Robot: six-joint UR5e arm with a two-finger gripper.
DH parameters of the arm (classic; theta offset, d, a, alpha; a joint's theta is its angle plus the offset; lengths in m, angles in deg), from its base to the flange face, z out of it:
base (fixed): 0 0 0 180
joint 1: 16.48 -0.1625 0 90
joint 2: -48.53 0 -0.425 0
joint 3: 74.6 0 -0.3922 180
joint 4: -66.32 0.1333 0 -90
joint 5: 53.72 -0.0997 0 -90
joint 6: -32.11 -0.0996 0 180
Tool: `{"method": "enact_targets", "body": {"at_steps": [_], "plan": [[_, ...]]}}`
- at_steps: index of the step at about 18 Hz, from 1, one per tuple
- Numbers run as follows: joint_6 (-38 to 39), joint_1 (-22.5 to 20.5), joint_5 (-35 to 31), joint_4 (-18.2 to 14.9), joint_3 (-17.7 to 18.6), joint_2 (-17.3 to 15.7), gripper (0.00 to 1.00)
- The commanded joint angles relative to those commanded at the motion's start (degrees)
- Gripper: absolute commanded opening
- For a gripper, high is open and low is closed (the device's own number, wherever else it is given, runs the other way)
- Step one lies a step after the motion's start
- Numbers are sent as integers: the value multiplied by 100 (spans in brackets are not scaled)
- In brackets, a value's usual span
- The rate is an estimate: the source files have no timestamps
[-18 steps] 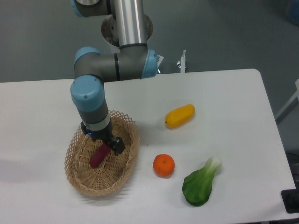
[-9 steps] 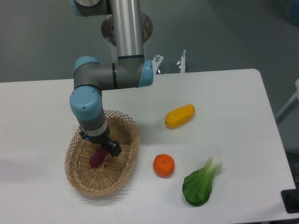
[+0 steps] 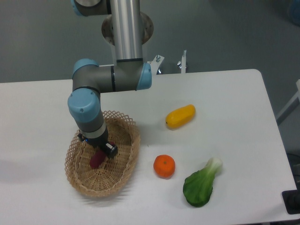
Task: Pick up the sweet potato from the basket
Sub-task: 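Lower the gripper onto the purple sweet potato and close on it, then lift the sweet potato out of the basket and carry it upward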
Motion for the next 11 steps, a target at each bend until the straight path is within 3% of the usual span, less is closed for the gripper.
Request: {"method": "enact_targets", "body": {"at_steps": [7, 11], "plan": [[-202, -35, 9, 0, -167, -131, 21], [-474, -166, 9, -88, -623, -263, 21]]}}
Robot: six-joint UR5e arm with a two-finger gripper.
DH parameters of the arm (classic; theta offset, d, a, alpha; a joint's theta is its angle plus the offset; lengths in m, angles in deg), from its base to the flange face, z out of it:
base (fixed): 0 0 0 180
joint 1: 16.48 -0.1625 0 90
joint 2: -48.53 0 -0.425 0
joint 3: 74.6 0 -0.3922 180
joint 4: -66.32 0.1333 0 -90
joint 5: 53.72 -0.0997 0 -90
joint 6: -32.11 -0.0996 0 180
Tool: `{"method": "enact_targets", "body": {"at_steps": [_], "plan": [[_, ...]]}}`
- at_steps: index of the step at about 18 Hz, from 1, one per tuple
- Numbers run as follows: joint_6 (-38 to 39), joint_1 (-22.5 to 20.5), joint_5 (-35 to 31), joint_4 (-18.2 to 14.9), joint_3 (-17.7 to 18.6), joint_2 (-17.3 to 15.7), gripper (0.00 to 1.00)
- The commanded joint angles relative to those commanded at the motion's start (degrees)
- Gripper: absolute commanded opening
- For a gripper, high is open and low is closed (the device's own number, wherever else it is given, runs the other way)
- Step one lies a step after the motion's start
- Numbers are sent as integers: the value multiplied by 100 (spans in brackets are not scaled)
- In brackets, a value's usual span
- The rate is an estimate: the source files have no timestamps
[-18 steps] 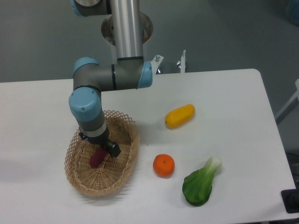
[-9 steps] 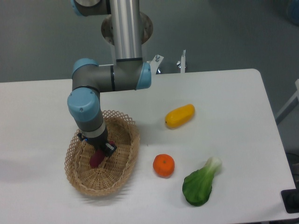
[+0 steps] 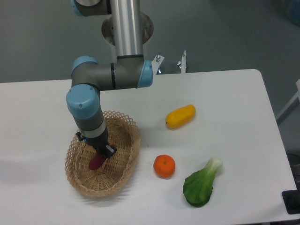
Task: Pick up the sweet potato from the basket
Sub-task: 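Lift the sweet potato out of the basket and carry it upward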
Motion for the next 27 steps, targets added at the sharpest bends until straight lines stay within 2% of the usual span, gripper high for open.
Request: {"method": "enact_targets", "body": {"at_steps": [2, 6, 9, 12, 18, 24, 27], "plan": [[-27, -167, 35, -44, -220, -96, 21], [-281, -693, 131, -62, -405, -377, 21], [-763, -1308, 412, -456, -590, -597, 21], [-1747, -2064, 475, -1106, -766, -799, 21], [-3435, -3181, 553, -1670, -766, -932, 21], [-4262, -3761, 589, -1723, -731, -932, 21], [-4412, -3868, 598, -1723, -766, -932, 21]]}}
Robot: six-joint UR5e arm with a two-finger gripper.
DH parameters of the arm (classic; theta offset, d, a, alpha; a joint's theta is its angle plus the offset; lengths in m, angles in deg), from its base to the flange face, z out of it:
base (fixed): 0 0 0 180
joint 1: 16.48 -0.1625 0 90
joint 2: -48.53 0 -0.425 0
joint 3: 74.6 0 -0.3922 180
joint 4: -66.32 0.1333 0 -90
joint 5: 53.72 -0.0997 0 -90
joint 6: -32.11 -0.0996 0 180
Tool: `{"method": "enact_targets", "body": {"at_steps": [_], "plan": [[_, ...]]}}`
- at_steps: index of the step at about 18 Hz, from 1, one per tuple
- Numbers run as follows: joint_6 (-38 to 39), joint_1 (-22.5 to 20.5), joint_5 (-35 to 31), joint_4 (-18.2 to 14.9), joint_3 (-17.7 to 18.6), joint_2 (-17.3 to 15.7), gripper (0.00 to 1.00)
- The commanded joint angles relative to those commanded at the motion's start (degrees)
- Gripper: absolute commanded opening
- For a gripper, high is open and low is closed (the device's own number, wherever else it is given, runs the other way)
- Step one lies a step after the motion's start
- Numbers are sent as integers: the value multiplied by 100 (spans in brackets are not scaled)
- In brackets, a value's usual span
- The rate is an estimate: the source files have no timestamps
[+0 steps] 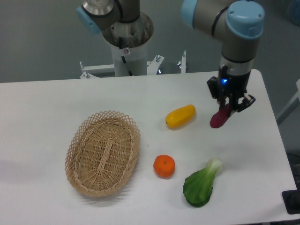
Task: Pick up the sweet potato from the basket
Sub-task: 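Lift the sweet potato out of the basket and carry it upward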
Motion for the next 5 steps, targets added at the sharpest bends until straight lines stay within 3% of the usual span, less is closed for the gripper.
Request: {"method": "enact_targets", "body": {"at_steps": [5], "plan": [[0, -44, 70, 0, 17, 0, 21]]}}
